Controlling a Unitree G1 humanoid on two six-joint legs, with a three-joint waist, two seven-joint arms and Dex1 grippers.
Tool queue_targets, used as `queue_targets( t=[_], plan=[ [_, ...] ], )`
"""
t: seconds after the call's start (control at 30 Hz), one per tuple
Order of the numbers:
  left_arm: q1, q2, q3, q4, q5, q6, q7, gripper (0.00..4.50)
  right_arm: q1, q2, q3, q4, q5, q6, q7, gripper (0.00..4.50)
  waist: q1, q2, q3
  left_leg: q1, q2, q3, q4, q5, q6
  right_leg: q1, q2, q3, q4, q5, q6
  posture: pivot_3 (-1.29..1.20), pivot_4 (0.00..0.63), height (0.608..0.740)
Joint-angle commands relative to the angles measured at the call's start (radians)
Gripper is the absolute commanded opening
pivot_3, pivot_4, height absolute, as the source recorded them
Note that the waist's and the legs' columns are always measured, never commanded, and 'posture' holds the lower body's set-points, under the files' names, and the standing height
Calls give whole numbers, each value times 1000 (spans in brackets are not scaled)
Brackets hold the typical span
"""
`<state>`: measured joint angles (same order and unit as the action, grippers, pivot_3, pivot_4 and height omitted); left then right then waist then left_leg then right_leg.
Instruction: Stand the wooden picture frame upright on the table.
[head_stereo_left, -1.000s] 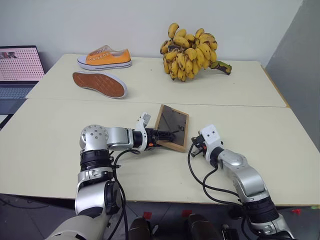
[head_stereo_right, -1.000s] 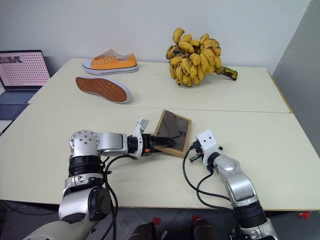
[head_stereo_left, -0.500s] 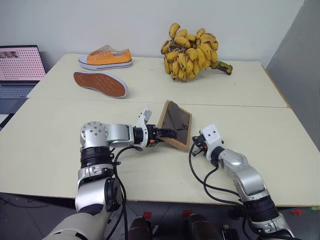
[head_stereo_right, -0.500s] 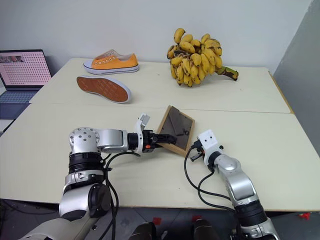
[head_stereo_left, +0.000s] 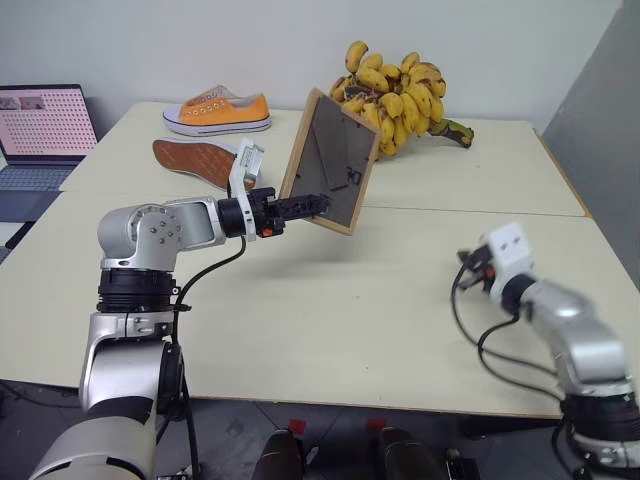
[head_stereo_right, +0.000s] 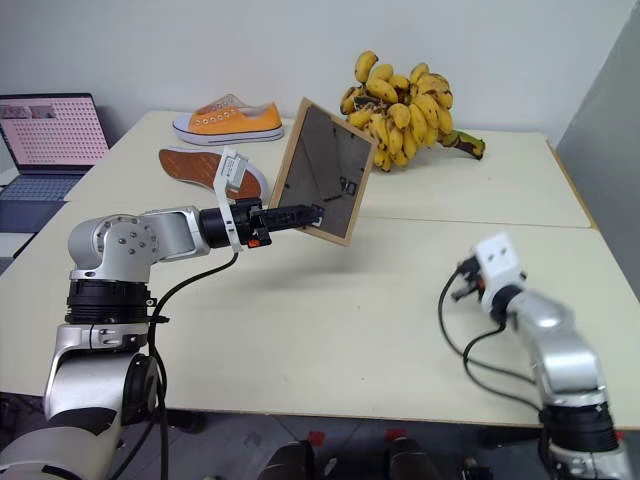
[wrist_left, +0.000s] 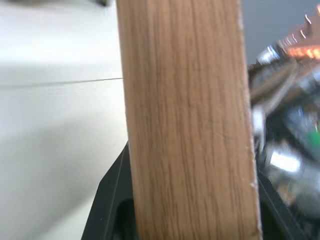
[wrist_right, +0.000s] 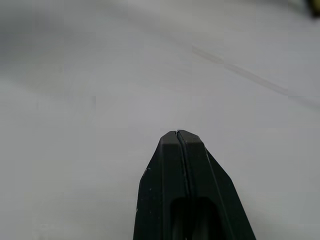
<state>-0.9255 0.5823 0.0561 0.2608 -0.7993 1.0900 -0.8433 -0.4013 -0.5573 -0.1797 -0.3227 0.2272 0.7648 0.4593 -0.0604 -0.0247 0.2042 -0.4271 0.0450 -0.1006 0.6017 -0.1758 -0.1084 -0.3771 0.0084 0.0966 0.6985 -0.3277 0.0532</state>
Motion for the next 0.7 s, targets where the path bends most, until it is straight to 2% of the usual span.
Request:
queue_targets(
  t=[0.03,0.1,0.2,0.3,0.43,0.7],
  plan=[
    [-35,11,-24,-43,39,-80,-89,1311,-219,13,-105,-175,191,190,-17,344,-3,0,0,0,0,0,-1,0,0,0,0,0,0,0,0,0,150,740],
    [-37,-5,-36,-47,50,-85,-100,1311,-365,71,-122,-231,287,307,-62,805,-4,0,0,0,1,0,-3,0,0,-2,1,0,0,0,0,0,150,740],
    [-38,-25,-51,-73,59,-89,-118,1311,-487,202,-164,-266,414,445,-144,1565,-2,0,0,-2,2,-2,-4,0,0,-4,1,-2,0,0,-1,0,150,740],
    [-53,-45,-56,-85,57,-82,-130,1311,-517,286,-166,-280,473,496,-199,2409,7,0,0,-7,1,-4,-4,0,0,-7,0,-4,-1,0,-2,0,150,740],
    [-83,-66,-52,-104,45,-67,-131,1311,-505,311,-115,-261,465,469,-230,3384,16,1,0,-11,-1,-3,-4,0,0,-11,-1,-3,0,0,-2,0,150,740],
    [-105,-81,-27,-161,13,-29,-124,1311,-458,281,-58,-194,442,386,-232,3384,4,1,0,-10,0,-2,-4,0,0,-11,-1,-3,2,0,-2,0,150,740]
  ],
)
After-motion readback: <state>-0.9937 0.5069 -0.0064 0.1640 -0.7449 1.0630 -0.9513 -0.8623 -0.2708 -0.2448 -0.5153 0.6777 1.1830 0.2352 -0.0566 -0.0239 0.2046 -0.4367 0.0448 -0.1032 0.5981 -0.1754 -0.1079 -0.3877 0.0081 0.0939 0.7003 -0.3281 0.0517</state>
